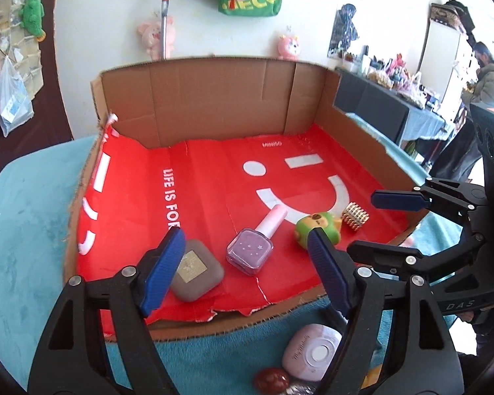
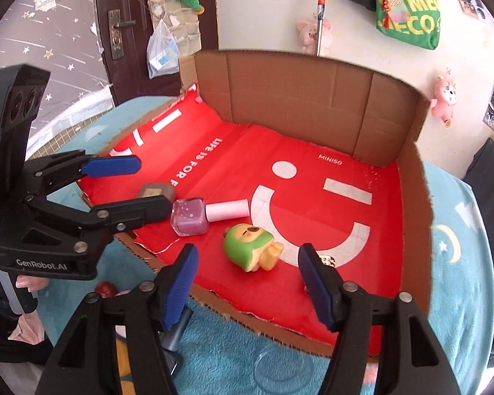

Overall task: Organize rigid objects
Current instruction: 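Lower the nail polish and green toy into the box and open both tools, then withdraw both tools from the box toward the remaining items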

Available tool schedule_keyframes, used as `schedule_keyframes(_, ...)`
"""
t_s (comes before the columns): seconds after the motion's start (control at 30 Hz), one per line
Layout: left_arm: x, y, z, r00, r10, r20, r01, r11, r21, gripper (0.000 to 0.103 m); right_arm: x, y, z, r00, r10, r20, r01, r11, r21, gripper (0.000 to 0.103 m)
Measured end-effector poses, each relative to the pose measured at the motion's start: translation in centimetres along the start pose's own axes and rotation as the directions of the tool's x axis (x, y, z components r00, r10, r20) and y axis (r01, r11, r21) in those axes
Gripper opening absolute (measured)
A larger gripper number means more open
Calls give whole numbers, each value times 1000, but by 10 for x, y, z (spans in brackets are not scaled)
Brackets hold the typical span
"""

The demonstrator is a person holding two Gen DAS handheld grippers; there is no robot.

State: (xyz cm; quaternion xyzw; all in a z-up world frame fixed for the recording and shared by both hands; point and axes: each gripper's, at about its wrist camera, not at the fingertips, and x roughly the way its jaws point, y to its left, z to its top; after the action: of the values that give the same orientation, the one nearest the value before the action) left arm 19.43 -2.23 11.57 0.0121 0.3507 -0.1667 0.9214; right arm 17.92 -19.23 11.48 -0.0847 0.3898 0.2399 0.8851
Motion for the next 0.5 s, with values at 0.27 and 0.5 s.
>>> schedule_keyframes(0.27, -55, -7, -14, 990, 38, 137, -35, 999, -24, 93, -60, 9, -13, 989, -45, 141, 38, 998, 46, 89)
schedule_keyframes(0.5, -90, -7, -42, 977, 63, 205, -46, 995, -86, 98, -107, 21, -38, 955, -135, 265, 105, 987, 122, 103)
